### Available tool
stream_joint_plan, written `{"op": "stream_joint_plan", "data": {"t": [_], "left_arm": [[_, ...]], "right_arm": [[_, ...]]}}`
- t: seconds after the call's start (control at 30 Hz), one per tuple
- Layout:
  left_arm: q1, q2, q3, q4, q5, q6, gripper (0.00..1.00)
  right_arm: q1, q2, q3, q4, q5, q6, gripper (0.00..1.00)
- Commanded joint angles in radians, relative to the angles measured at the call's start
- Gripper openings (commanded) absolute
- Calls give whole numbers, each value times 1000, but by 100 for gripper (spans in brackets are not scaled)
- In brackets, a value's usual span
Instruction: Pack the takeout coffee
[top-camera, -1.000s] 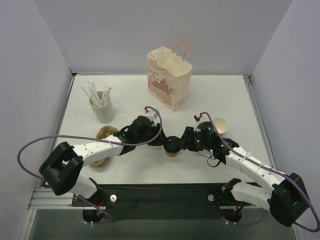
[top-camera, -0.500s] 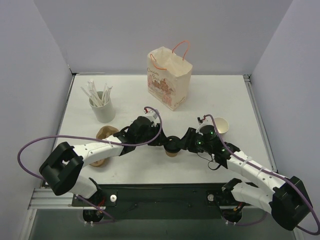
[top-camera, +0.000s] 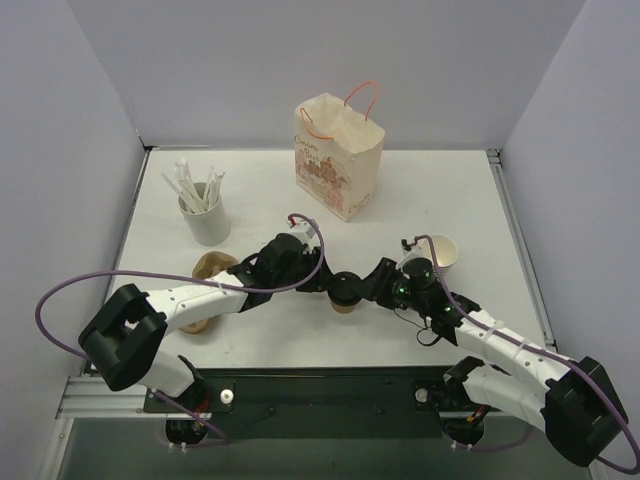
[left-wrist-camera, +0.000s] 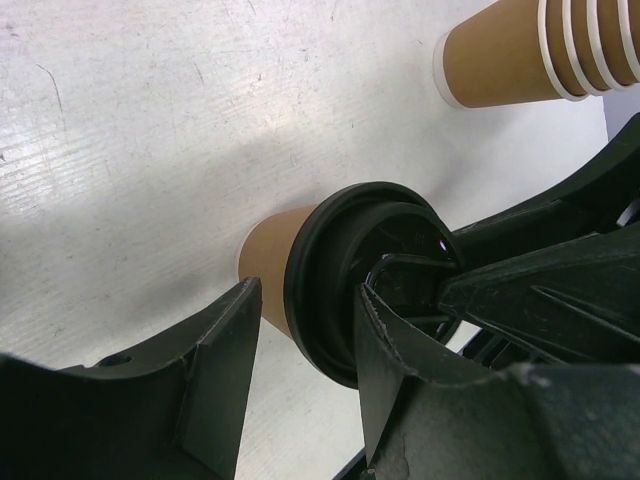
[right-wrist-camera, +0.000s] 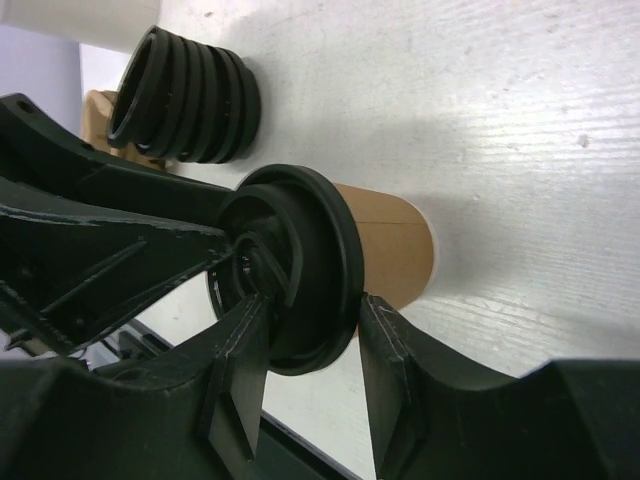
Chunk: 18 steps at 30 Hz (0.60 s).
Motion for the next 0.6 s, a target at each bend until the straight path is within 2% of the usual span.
{"op": "stream_joint_plan", "data": {"t": [0.0, 0.2, 0.3, 0.4, 0.57], "left_arm": [[-16, 63, -46, -193, -80, 32, 51], [-22, 57, -46, -215, -88, 26, 50], [-25, 54, -40, -215, -88, 26, 51], [-28, 51, -28, -210, -88, 36, 50], [-28, 44, 0, -210, -71, 63, 51]], "right_arm": [[26, 54, -127, -339, 161, -36, 29], [88, 63, -176, -263, 189, 66, 27], [119, 66, -137, -268, 207, 58, 28], [121, 22, -79, -320, 209, 21, 31], [93, -62, 76, -422, 213, -63, 43]]}}
